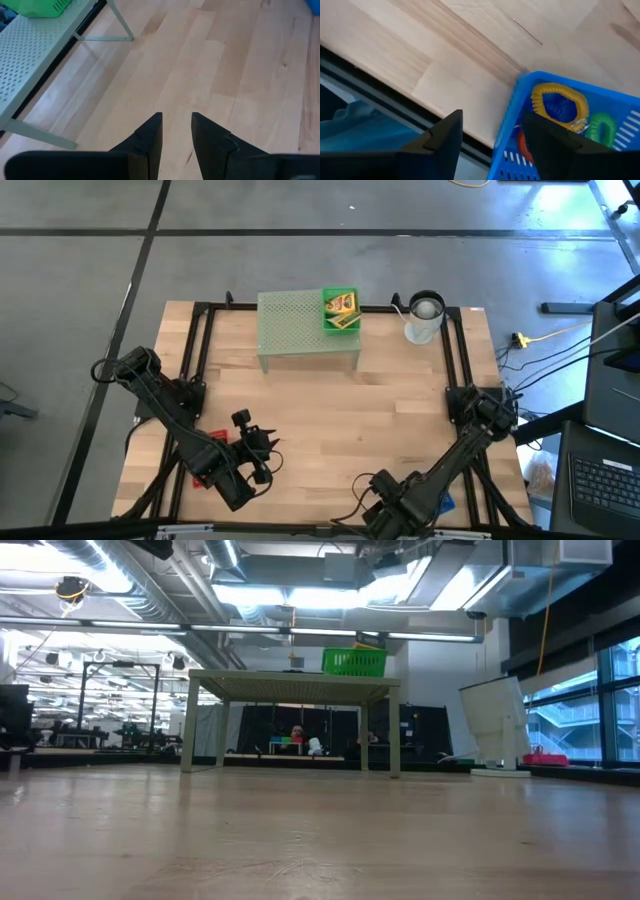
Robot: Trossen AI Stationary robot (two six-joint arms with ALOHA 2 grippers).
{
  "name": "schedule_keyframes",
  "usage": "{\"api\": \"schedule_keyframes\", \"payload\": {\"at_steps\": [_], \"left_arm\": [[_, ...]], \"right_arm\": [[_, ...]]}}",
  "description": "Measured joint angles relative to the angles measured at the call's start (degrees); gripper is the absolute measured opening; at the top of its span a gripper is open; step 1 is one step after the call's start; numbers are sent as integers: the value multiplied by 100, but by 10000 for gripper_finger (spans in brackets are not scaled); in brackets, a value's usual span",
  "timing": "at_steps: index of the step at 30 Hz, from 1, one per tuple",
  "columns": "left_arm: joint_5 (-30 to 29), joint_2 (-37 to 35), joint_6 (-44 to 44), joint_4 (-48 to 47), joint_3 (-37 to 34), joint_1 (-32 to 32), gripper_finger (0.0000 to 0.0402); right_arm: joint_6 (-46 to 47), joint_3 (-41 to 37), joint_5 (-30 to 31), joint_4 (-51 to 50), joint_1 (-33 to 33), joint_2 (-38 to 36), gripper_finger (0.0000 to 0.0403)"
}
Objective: Pick & Place Office Desk Supplies
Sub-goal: Put the blue bin on the shelf
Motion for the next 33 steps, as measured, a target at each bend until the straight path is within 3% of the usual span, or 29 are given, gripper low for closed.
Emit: {"api": "schedule_keyframes", "payload": {"at_steps": [14,22,33], "left_arm": [[2,0,52,-2,0,0,97],[0,0,52,-2,0,0,97],[-2,0,53,-2,0,1,97]], "right_arm": [[-424,0,-301,-15,13,315,125],[-1375,0,-233,-32,15,315,15],[-2764,2,-259,-13,-192,269,11]]}}
